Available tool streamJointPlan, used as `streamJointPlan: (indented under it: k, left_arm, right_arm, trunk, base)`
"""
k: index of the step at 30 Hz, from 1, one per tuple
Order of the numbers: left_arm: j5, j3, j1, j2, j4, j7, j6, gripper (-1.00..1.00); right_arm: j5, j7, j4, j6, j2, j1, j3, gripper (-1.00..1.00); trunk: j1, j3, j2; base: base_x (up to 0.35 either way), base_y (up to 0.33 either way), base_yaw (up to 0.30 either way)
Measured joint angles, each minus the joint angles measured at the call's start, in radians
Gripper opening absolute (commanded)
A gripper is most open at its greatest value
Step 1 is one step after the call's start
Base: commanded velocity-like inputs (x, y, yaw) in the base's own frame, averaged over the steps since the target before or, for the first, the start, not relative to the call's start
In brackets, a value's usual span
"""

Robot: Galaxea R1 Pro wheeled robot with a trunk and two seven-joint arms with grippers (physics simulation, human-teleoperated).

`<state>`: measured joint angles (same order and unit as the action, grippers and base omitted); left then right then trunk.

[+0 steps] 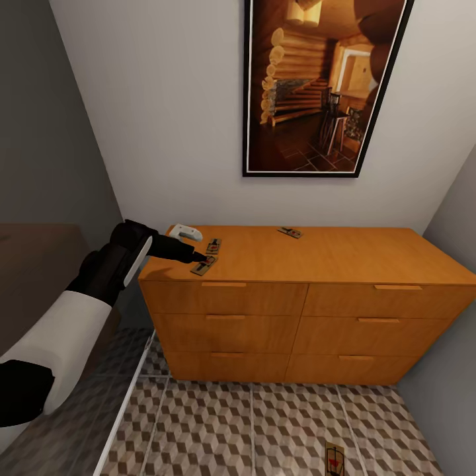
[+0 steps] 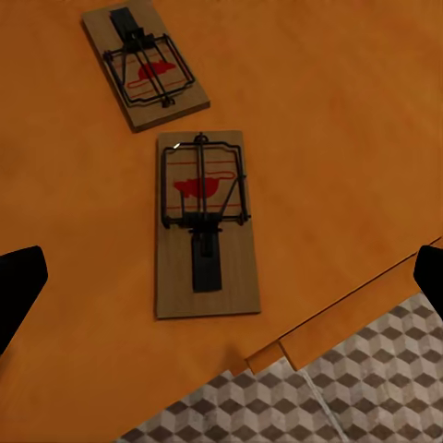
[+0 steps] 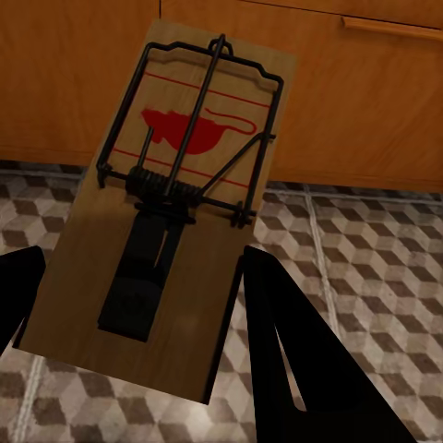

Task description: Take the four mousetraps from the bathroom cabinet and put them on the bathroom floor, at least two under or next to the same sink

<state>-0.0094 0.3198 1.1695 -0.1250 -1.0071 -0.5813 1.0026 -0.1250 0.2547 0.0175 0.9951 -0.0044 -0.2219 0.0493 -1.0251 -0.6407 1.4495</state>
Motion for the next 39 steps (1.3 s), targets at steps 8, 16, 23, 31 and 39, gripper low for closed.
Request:
streamJointPlan:
  k: [8, 16, 23, 31, 39]
  left_arm:
    - [0.000, 0.000, 0.000, 0.000, 0.001, 0.000, 0.000, 1.00]
    - [-0.006, 0.000, 0.000, 0.002, 0.009, 0.002, 0.000, 1.00]
    - [-0.013, -0.002, 0.000, 0.002, 0.009, 0.002, 0.002, 1.00]
    - [-0.014, -0.001, 0.000, 0.002, 0.009, 0.002, 0.002, 1.00]
    - [-0.014, 0.001, 0.000, 0.001, 0.009, 0.002, 0.002, 1.00]
  right_arm:
    - [0.000, 0.000, 0.000, 0.000, 0.000, 0.000, 0.000, -1.00]
    - [0.000, 0.000, 0.000, 0.000, 0.000, 0.000, 0.000, -1.00]
    - [0.000, 0.000, 0.000, 0.000, 0.000, 0.000, 0.000, -1.00]
    - [0.000, 0.000, 0.000, 0.000, 0.000, 0.000, 0.000, -1.00]
    - [0.000, 0.001, 0.000, 0.000, 0.001, 0.000, 0.000, -1.00]
  trunk:
    - [0.000, -0.003, 0.000]
    - [0.000, -0.009, 0.000]
    - [0.000, -0.010, 0.000]
    - [0.000, -0.010, 0.000]
    - [0.000, -0.014, 0.000]
  base:
    - [0.000, 0.000, 0.000]
    - [0.000, 0.000, 0.000]
    - [0.000, 0.000, 0.000]
    - [0.000, 0.000, 0.000]
    - [0.000, 0.000, 0.000]
